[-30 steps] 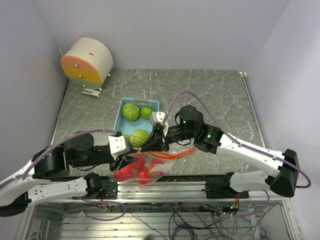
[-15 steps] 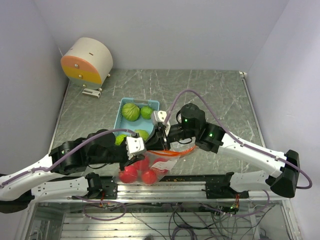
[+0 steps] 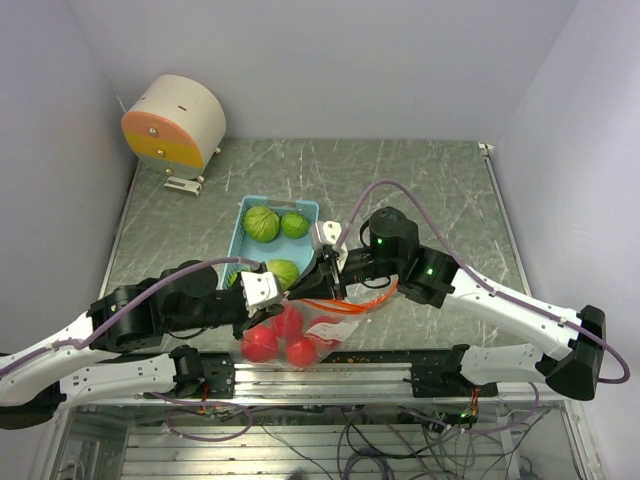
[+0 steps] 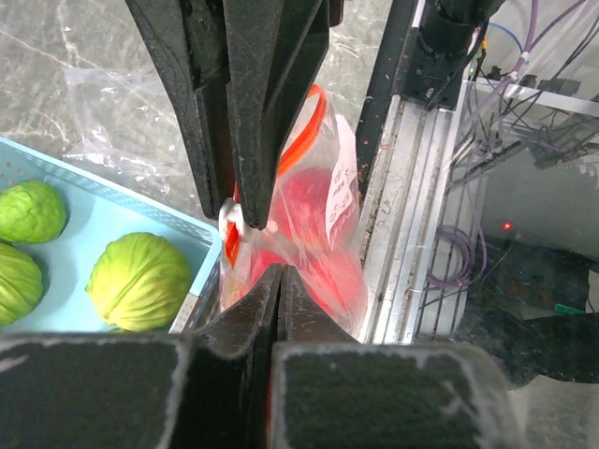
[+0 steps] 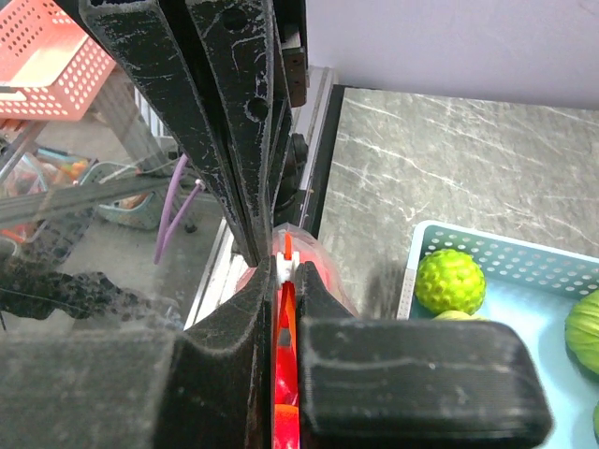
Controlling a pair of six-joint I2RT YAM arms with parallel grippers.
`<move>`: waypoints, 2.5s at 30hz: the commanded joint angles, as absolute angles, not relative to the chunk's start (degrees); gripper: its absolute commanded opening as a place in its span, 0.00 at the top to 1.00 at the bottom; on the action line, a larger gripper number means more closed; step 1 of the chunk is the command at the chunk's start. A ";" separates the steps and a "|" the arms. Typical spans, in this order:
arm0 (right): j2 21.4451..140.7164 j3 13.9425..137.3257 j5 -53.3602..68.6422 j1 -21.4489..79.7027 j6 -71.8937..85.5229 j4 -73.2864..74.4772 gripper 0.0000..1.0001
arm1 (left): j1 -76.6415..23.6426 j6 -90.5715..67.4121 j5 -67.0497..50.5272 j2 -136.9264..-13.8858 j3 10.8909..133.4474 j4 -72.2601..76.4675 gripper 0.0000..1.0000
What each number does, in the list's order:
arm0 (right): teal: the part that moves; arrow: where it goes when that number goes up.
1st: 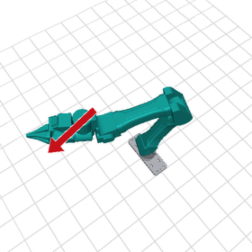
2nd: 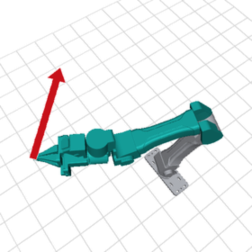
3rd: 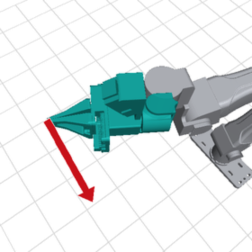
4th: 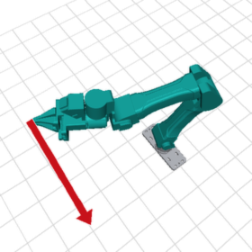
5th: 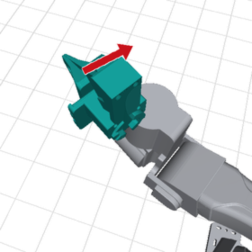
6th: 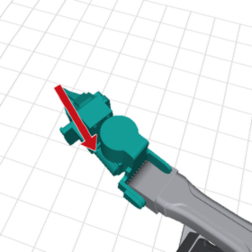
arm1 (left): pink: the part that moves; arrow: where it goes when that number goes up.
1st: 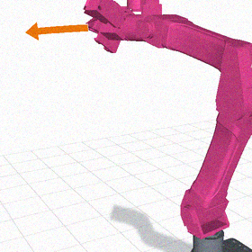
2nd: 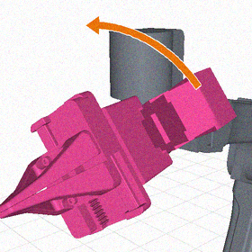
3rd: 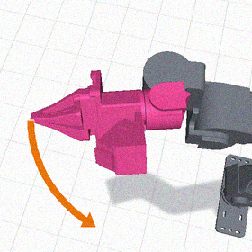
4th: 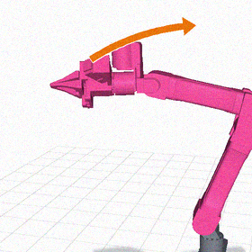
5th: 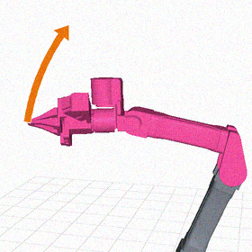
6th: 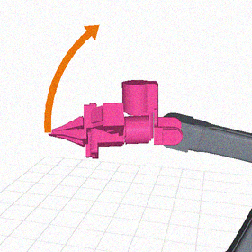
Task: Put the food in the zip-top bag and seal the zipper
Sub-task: Zip the zipper food storage bag.
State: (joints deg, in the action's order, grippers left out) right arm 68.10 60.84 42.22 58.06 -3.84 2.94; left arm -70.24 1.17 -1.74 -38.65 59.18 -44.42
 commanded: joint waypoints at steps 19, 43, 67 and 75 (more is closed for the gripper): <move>67.23 64.02 46.98 57.73 -6.37 3.60 1.00 | -70.41 10.02 -3.36 -35.26 53.89 -36.27 0.03; 66.04 62.69 45.00 57.70 -6.02 3.56 1.00 | -70.40 4.95 1.47 -39.84 53.66 -33.58 0.93; 64.42 55.01 36.62 54.75 -11.74 7.33 1.00 | -70.40 4.50 7.64 -30.16 61.68 -42.95 0.93; 62.35 51.75 35.69 52.70 -12.56 7.19 1.00 | -70.41 4.34 12.89 -26.18 65.82 -44.82 0.93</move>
State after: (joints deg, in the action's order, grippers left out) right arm 64.14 54.24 38.68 54.17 -11.22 4.56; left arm -70.24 4.49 8.69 -28.71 62.04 -46.35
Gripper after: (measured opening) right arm 0.044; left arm 0.075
